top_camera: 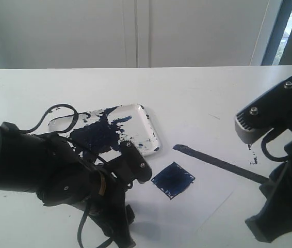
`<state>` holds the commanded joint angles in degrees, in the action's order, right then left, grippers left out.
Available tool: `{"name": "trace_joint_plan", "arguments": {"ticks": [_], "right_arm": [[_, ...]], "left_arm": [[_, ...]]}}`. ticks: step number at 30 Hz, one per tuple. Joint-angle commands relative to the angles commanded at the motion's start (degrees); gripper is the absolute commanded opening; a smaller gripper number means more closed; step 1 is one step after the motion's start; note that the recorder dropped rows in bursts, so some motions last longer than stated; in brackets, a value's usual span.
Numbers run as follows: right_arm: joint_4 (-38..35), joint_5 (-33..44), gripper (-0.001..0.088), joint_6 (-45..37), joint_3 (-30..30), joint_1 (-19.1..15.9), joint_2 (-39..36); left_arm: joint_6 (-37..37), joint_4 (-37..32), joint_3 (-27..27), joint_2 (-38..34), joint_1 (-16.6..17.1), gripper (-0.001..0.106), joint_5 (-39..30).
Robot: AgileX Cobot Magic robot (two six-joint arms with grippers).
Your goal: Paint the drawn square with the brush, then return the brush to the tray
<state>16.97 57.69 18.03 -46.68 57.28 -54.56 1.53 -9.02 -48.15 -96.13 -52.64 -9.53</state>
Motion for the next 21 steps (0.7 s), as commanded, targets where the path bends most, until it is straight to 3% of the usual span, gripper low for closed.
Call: {"name": "trace_joint_plan", "arguments": {"ticks": [7,13,18,21], "right_arm": [[2.2,-7.3,0.0,-1.6,0.0,0.0,-3.5],[6.0,-14.6,0.0,-3.5,-0.1,-0.2,-12.1],[7.0,-24.5,0.0,-0.5,-0.2,-1.3,-19.1],[6.9,-29.3,0.0,0.6,-0.6,-1.3,-22.5]], "left_arm": [[0.6,-0.9,0.0,7.4,0.0,0.056,-3.8],[4.4,-3.0,0.0,10.4,0.0,0.056,-5.8],[14.6,-14.5,0.0,10.6,0.1,0.056,-10.1],[22.2,-21.4,0.0,10.6,1.9,0.056,-12.4]]}}
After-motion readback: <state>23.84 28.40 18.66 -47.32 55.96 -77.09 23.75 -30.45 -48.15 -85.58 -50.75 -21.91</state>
